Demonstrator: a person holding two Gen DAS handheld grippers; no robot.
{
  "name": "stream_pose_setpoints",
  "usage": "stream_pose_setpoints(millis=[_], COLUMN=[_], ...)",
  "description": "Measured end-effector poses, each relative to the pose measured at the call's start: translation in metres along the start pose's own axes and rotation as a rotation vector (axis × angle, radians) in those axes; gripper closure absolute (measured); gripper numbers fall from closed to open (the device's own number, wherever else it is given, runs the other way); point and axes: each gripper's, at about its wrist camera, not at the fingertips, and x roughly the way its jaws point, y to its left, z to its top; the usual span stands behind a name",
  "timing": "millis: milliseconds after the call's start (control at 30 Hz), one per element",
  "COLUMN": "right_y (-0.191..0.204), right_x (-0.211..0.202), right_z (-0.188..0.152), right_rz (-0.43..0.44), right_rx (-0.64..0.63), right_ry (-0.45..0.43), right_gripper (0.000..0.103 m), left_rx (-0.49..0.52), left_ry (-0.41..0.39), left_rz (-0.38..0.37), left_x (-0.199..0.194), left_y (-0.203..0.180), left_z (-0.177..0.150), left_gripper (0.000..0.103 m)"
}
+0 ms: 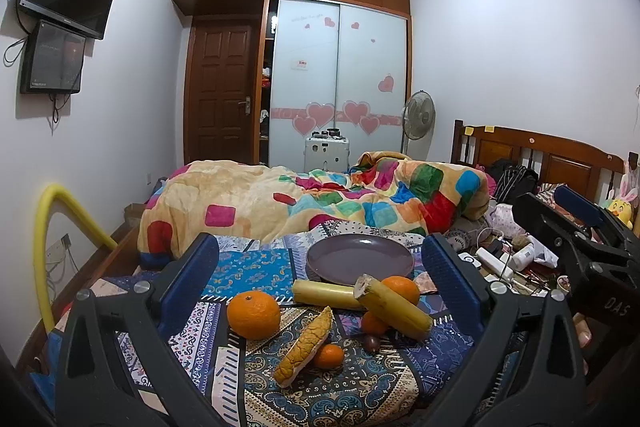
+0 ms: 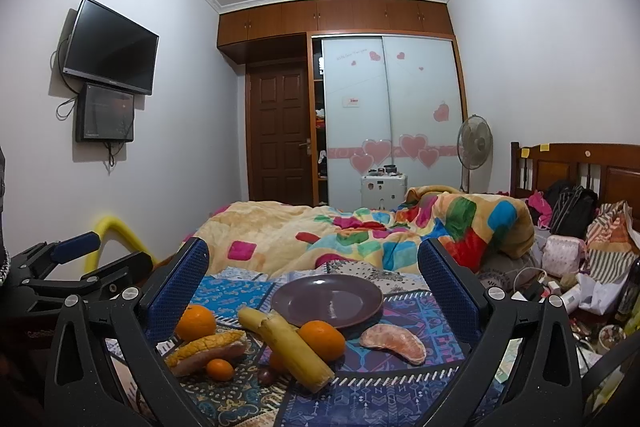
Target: Organize fruits
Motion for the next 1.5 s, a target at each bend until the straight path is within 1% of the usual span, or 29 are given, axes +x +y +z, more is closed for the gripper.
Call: stream_pose_setpoints(millis=[1500], right_y=[0.0013], right_x=[-0.0021], right_z=[0.0012], right_rz=[0.004], right_rx=[0.009], right_ry=[-0.004], right_gripper=[0.000], left_rx=[0.015], left_ry=[-0.008], left_rz=[-0.003], left_x=[-0.0017], left_y=[-0.0044], left_z=[0.0061], left_gripper=[0.000])
